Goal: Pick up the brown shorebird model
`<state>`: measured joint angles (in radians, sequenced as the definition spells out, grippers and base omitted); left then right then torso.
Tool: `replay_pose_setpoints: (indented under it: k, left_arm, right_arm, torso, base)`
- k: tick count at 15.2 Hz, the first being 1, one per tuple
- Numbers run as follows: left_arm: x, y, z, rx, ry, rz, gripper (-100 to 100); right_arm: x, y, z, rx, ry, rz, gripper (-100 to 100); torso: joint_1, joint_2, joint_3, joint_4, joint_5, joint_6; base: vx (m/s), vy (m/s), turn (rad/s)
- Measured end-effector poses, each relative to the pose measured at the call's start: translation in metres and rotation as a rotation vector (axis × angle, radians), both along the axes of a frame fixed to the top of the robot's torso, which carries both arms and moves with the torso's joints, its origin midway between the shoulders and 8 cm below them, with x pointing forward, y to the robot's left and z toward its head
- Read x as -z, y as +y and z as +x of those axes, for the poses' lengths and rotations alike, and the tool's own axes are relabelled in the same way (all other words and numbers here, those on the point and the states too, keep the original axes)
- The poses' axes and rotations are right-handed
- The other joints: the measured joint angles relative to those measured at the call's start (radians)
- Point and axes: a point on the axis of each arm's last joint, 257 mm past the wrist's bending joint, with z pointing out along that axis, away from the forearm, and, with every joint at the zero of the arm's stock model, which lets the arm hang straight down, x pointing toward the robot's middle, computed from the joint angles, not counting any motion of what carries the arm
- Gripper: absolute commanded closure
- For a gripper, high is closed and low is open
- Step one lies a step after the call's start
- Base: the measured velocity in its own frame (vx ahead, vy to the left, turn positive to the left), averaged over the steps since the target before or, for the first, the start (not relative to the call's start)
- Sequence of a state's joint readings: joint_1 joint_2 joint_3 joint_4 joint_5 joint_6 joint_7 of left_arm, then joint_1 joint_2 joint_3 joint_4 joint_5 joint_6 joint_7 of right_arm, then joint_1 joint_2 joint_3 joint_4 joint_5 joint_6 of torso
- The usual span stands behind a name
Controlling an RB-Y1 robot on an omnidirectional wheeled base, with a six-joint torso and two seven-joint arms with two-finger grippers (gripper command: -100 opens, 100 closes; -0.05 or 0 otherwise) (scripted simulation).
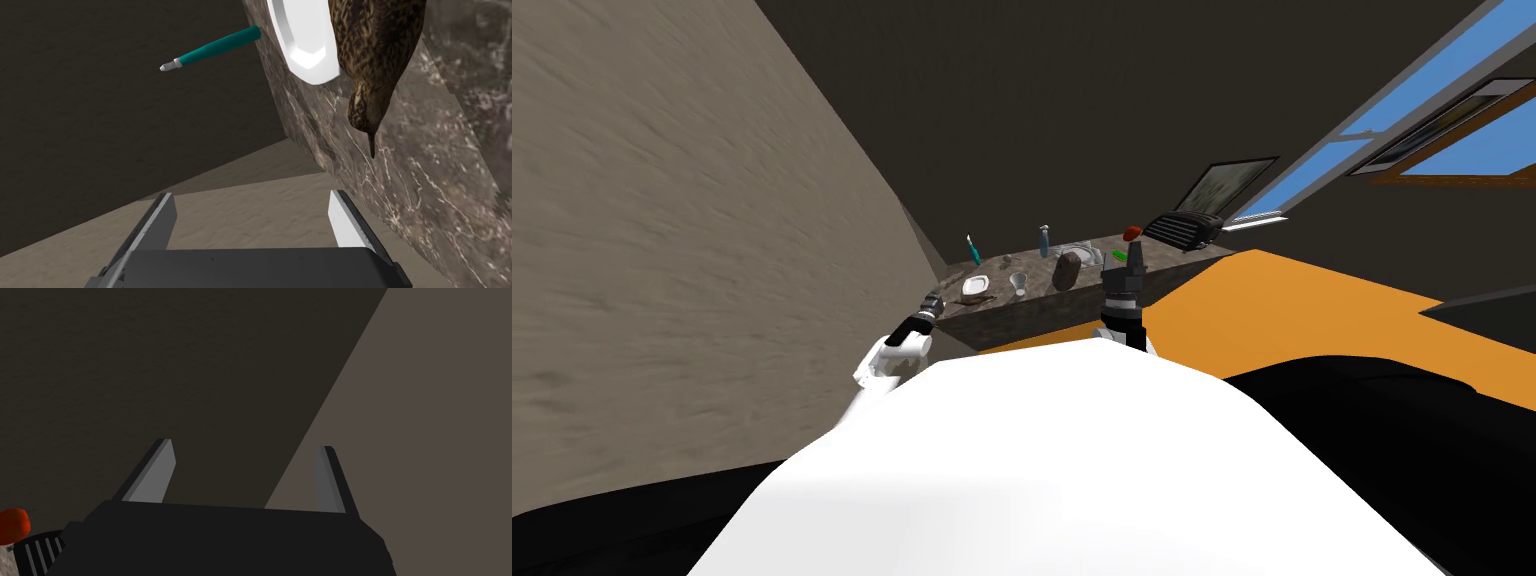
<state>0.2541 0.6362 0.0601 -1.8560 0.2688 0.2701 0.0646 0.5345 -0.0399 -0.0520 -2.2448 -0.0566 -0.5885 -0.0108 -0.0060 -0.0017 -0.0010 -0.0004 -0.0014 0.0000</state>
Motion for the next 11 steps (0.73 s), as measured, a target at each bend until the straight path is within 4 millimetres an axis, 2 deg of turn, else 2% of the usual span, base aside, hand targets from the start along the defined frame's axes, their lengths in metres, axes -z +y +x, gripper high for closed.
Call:
replay_pose_setpoints:
  k: [11]
  left_arm:
    - [0.038,0.052,-0.007,-0.109,0.197,-0.026,-100]
  right_arm:
    - [0.0,0.0,0.0,0.0,0.0,0.0,0]
  torso:
    - [0.0,0.0,0.0,0.0,0.0,0.0]
  base:
    - [0.023,-0.066,-0.029]
